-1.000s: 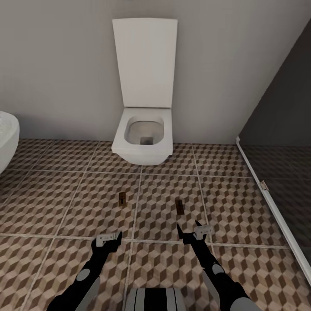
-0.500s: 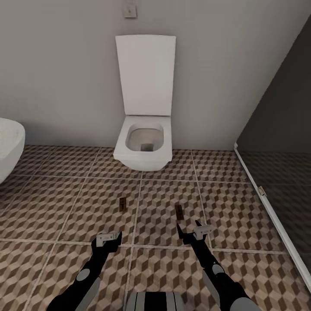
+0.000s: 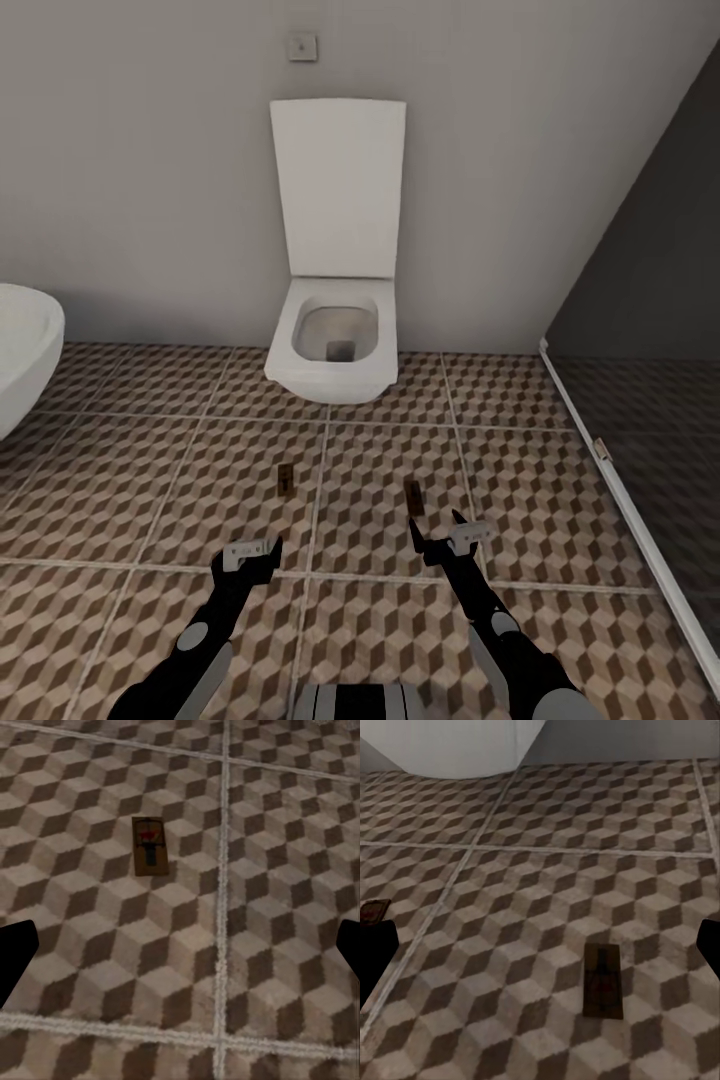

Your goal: Take the four mousetraps from the cabinet in the bathroom and place them on the bathroom floor. Make sure all four end up on the same floor surface, and ensure that at least two of them are either under or directly next to the same bathroom sink.

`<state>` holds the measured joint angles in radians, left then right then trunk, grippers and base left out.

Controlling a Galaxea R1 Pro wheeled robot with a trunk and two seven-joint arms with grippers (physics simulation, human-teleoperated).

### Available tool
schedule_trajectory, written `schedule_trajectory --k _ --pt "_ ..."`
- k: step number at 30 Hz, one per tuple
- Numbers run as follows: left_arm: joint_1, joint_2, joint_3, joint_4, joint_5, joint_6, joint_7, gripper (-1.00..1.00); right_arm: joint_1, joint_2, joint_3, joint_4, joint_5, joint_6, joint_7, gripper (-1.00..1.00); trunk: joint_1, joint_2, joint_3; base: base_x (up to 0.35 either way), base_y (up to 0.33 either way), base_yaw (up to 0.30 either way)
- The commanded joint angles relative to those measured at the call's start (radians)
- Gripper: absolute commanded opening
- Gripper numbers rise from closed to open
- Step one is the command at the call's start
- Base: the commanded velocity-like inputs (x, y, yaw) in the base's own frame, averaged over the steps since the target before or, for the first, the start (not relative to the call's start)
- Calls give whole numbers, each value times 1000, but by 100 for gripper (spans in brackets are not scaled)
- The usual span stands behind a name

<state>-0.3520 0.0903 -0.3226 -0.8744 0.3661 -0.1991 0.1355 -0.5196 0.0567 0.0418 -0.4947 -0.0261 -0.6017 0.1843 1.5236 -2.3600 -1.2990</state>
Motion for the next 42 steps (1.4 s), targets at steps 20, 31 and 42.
schedule_trajectory --k 20,31,42 --pt "-1 2 -34 1 9 -5 10 100 0 0 0 1 -3 -3 4 100 -77 140 62 0 0 0" --pt "-1 2 -35 1 9 -5 10 100 0 0 0 1 -3 -3 4 100 -119 217 97 0 0 0" --pt "-1 2 -35 2 9 -5 10 100 0 0 0 1 -3 -3 4 100 -161 294 131 0 0 0"
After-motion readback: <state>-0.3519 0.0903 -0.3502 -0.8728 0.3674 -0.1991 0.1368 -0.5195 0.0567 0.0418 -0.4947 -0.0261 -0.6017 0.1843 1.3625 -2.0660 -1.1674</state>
